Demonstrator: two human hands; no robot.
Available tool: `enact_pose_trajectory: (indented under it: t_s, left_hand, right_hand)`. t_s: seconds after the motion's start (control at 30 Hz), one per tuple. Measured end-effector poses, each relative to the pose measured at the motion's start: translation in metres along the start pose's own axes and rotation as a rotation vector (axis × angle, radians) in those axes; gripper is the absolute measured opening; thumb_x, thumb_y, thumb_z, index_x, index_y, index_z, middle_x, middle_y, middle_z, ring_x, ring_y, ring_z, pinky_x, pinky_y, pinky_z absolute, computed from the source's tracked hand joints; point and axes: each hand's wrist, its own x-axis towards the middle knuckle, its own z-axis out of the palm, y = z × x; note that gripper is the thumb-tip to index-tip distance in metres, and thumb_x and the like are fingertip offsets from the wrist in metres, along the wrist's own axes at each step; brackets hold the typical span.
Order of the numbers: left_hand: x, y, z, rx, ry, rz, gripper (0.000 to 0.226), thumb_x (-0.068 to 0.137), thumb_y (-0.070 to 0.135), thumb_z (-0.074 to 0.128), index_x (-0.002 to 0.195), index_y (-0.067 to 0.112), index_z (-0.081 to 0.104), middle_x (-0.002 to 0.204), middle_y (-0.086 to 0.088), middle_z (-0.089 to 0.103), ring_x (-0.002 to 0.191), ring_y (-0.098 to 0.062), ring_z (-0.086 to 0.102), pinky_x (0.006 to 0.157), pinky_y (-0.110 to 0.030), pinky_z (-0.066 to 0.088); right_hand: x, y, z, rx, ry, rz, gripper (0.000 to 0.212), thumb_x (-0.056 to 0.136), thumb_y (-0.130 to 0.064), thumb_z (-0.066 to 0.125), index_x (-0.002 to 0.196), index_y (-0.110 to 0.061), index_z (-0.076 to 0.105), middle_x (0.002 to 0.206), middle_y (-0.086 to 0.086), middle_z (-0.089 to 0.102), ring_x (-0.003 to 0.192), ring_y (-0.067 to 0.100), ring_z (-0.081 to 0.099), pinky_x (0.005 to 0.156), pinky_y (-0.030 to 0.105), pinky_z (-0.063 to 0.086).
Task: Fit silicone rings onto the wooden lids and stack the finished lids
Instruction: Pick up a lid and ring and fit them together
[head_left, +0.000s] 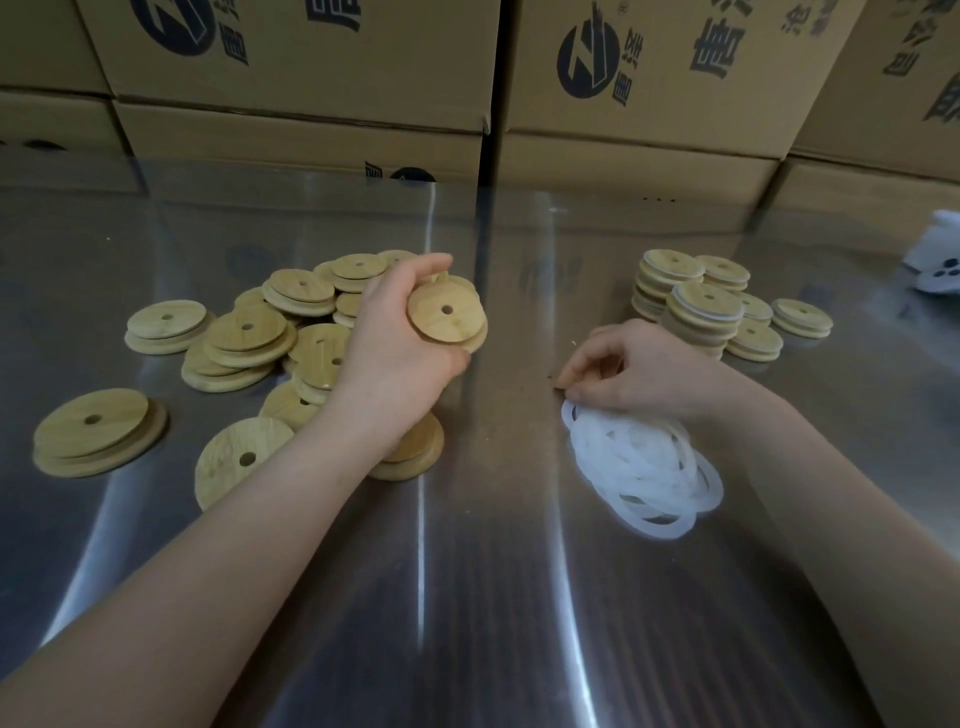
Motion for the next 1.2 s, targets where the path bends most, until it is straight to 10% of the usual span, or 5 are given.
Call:
enact_pose_trajectory:
  t_s: [0.1,0.3,0.8,1.2]
  left_hand:
    - [0.0,0.0,0.002,-0.146,-0.026,-0.117,0.075,0.069,-0.01,0.077,0.128,0.032,0.056,0.114,0.022,0.055,0.097,0.015,0.053,0.073,0.0,0.044]
    - [0.003,-0.004,0.005,-0.381,-0.074,-0.341,0.082,0.066,-0.019,0.074,0.133,0.024,0.054,0.12,0.0,0.063,0.111,-0.02,0.061,0.097,-0.042,0.053]
    - [0.001,0.001,0.004,-0.73,-0.226,-0.474,0.072,0.073,-0.033,0.052,0.128,0.012,0.055,0.123,-0.019,0.063,0.09,-0.038,0.073,0.065,-0.034,0.062]
    - [0.003,0.002,0.004,-0.74,-0.308,-0.459,0.04,0.089,0.014,0.062,0.129,0.017,0.058,0.118,-0.014,0.068,0.099,-0.031,0.072,0.08,-0.044,0.06]
  right_hand:
    - [0.0,-0.001,-0.002,-0.007,-0.003,-0.012,0.012,0.08,-0.02,0.077,0.072,-0.028,0.076,0.079,-0.02,0.063,0.07,-0.007,0.059,0.061,0.007,0.042]
    - [-0.002,-0.005,-0.003,-0.106,-0.055,-0.048,0.011,0.088,-0.015,0.068,0.079,-0.02,0.069,0.085,-0.012,0.06,0.067,-0.007,0.053,0.062,0.007,0.04]
    - [-0.006,-0.018,-0.003,0.163,0.253,-0.199,0.019,0.092,-0.008,0.063,0.08,-0.023,0.061,0.077,-0.011,0.061,0.07,-0.002,0.055,0.067,0.012,0.044]
    - [-0.009,-0.035,0.008,0.487,0.297,-0.262,0.019,0.093,-0.006,0.063,0.081,-0.021,0.065,0.065,-0.016,0.062,0.057,0.0,0.054,0.053,0.011,0.043]
